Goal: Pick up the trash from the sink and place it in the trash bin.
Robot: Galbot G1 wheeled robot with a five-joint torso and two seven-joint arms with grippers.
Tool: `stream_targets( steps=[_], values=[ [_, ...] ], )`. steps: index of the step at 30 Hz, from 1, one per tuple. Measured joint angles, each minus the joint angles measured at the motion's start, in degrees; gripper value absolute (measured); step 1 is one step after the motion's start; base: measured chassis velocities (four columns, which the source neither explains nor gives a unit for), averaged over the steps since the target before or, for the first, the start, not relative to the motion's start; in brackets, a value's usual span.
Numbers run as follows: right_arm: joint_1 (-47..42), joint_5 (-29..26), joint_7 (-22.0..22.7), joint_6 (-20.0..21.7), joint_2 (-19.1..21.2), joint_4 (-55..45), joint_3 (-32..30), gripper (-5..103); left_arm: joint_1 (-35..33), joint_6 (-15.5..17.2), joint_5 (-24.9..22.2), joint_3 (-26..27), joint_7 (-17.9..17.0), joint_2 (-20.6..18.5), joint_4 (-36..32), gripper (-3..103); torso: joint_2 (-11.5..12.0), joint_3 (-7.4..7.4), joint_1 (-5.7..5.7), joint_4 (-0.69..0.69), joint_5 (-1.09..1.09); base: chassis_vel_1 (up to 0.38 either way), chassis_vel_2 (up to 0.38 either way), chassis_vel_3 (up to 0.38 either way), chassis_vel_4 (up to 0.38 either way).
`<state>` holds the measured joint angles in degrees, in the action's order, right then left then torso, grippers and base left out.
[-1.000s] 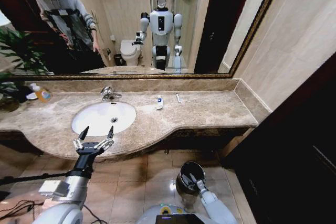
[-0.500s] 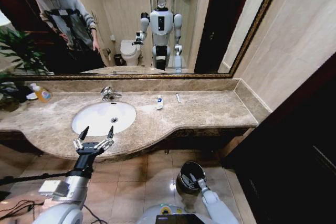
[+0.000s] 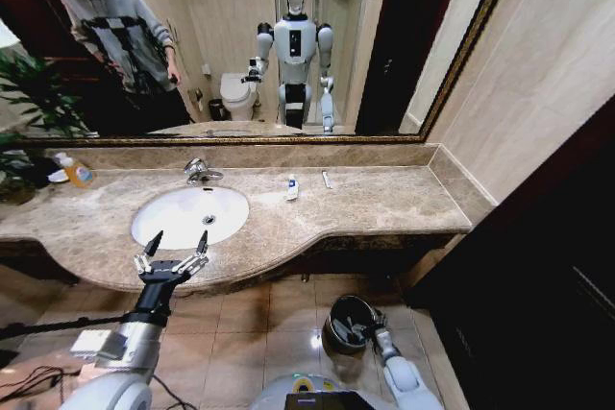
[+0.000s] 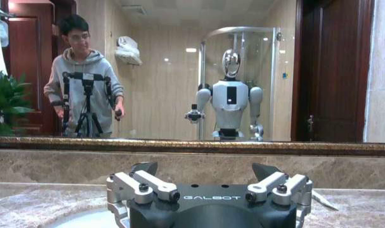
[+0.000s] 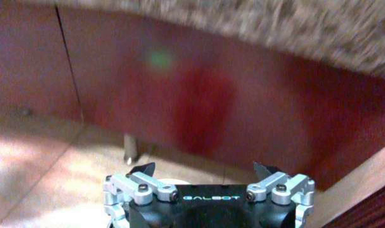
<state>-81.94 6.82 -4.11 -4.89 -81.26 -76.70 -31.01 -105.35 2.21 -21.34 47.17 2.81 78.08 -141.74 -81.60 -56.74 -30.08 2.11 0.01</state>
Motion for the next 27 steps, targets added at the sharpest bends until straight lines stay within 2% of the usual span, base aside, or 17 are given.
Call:
stream_targets(
  steps=[3,7,11,15,21,27],
  values=[
    [-4.9,-0.6,-1.1,-0.6,0.1,-10.1,-1.6,100,0.0,0.0,0.0,0.0,0.0,0.0,0.0,100,0.0,0.00,0.00,0.00,-0.01,0.000,0.000,0.000,0.000],
    [-7.9,-1.2,-2.2,-0.1,-0.4,-16.2,-2.7,100,0.0,0.0,0.0,0.0,0.0,0.0,0.0,100,0.0,0.00,0.00,0.00,-0.01,0.000,0.000,0.000,0.000],
    [-13.6,-2.2,-2.8,2.0,-1.3,-27.7,-3.9,100,0.0,0.0,0.0,0.0,0.0,0.0,0.0,100,0.0,0.00,0.00,0.00,-0.01,0.000,0.000,0.000,0.000],
    [-15.7,-3.4,-2.4,2.9,-1.8,-32.8,-4.2,100,0.0,0.0,0.0,0.0,0.0,0.0,0.0,100,0.0,0.00,0.00,0.00,-0.02,0.000,0.000,0.000,0.000],
    [-18.2,-8.1,-1.7,4.5,-2.1,-41.6,-4.6,100,0.0,0.0,0.0,0.0,0.0,0.0,0.0,100,0.0,0.00,0.00,0.00,-0.01,0.000,0.000,0.000,0.000],
    [-17.1,-11.5,-1.2,6.6,-1.9,-47.1,-4.2,100,0.0,0.0,0.0,0.0,0.0,0.0,0.0,100,0.0,0.00,0.00,0.00,-0.02,0.000,0.000,0.000,0.000]
  ],
)
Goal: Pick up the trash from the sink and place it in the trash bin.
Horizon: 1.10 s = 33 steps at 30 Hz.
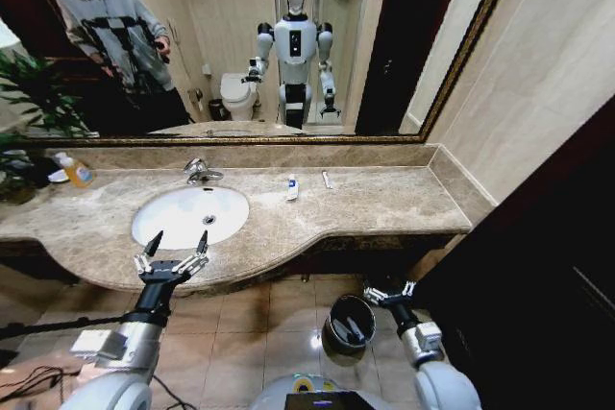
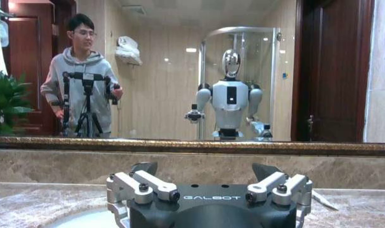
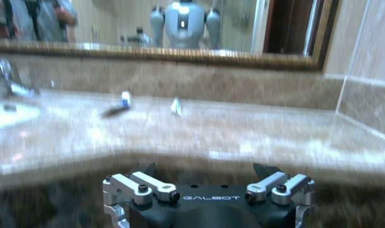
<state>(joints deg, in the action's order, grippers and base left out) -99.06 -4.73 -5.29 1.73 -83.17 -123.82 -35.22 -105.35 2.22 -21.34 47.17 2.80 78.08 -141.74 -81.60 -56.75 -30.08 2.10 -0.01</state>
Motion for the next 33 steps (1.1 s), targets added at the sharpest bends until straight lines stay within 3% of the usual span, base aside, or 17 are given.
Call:
stream_targets(
  steps=[12,23,30,33],
  values=[
    [12.3,-4.3,0.1,6.4,2.5,-0.2,3.2,100,0.0,0.0,0.0,0.0,0.0,0.0,0.0,100,0.0,-0.01,-0.01,0.01,0.01,0.000,0.000,0.000,0.000],
    [31.1,-6.7,0.3,9.6,6.1,12.6,8.0,100,0.0,0.0,0.0,0.0,0.0,0.0,0.0,100,0.0,-0.01,-0.01,0.01,0.01,0.000,0.000,0.000,0.000],
    [42.0,-5.8,0.8,9.7,5.2,23.7,14.0,100,0.0,0.0,0.0,0.0,0.0,0.0,0.0,100,0.0,-0.01,-0.02,0.01,0.00,0.000,0.000,0.000,0.000],
    [47.8,-2.7,0.6,8.5,3.9,30.4,16.0,100,0.0,0.0,0.0,0.0,0.0,0.0,0.0,100,0.0,-0.01,-0.02,0.01,0.00,0.000,0.000,0.000,0.000]
  ],
)
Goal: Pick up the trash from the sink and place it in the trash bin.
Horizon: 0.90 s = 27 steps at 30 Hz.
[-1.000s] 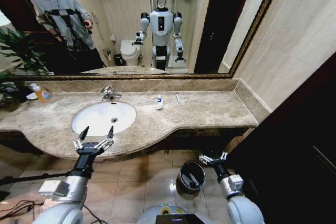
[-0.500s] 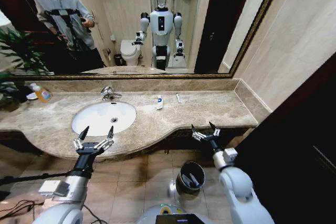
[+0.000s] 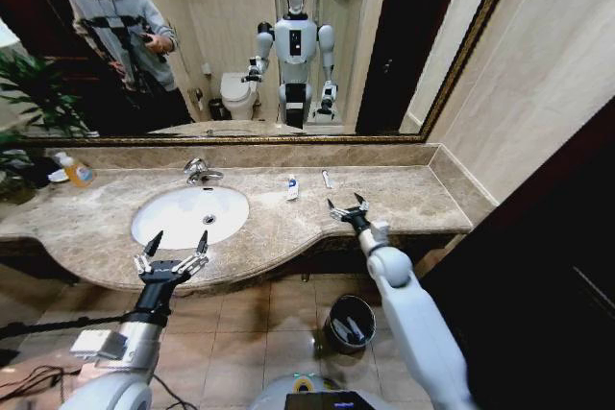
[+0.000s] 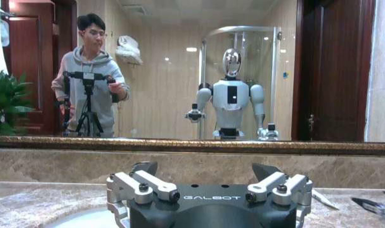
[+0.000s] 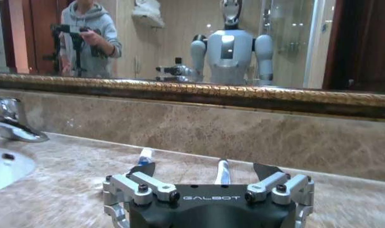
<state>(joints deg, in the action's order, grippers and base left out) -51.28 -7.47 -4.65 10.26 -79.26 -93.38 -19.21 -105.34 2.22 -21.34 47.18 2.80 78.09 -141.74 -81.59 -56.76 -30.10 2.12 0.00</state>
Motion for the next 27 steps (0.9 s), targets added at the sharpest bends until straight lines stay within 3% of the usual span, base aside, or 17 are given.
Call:
stream_targets(
  steps=[15,24,25,27],
  values=[
    [13.6,1.6,-0.1,-1.4,-3.3,17.1,3.9,102,0.0,0.0,0.0,0.0,0.0,0.0,0.0,100,0.0,0.01,0.01,0.00,-0.01,0.000,0.000,0.000,0.000],
    [17.0,3.2,-0.4,-3.7,-4.4,25.4,2.1,96,0.0,0.0,0.0,0.0,0.0,0.0,0.0,100,0.0,0.01,0.01,0.00,0.01,0.000,0.000,0.000,0.000],
    [16.9,3.3,-0.4,-3.9,-3.9,25.8,1.0,87,0.0,0.0,0.0,0.0,0.0,0.0,0.0,100,0.0,0.01,0.01,-0.01,0.00,0.000,0.000,0.000,0.000],
    [16.7,3.4,-0.3,-4.0,-3.5,26.1,0.5,86,0.0,0.0,0.0,0.0,0.0,0.0,0.0,100,0.0,0.01,0.01,-0.02,0.00,0.000,0.000,0.000,0.000]
  ],
)
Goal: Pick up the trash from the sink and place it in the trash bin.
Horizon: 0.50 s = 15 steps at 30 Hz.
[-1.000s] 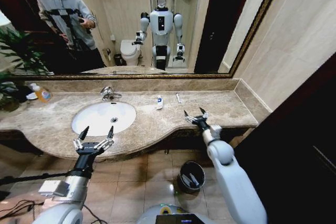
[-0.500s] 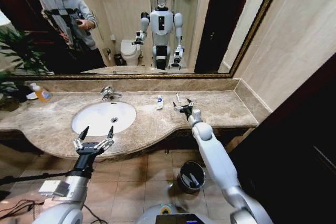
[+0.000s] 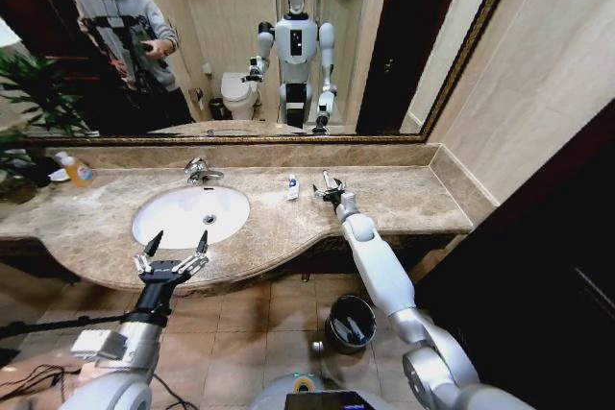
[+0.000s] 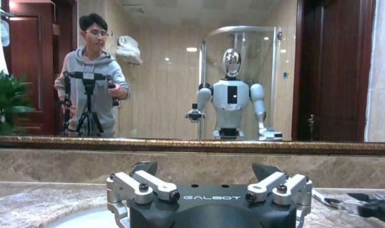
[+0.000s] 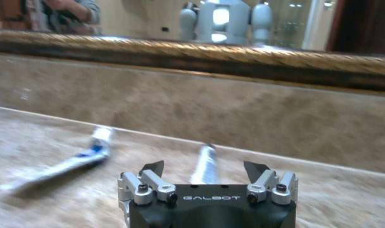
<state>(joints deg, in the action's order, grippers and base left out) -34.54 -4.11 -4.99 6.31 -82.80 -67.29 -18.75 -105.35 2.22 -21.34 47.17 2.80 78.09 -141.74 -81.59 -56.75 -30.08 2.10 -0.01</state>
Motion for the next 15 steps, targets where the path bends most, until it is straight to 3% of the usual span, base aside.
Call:
stream_targets(
  steps=[15],
  values=[
    [1.2,0.8,-0.1,-1.8,-1.0,4.7,0.3,83,0.0,0.0,0.0,0.0,0.0,0.0,0.0,100,0.0,0.00,0.00,0.01,0.01,0.000,0.000,0.000,0.000]
  ],
)
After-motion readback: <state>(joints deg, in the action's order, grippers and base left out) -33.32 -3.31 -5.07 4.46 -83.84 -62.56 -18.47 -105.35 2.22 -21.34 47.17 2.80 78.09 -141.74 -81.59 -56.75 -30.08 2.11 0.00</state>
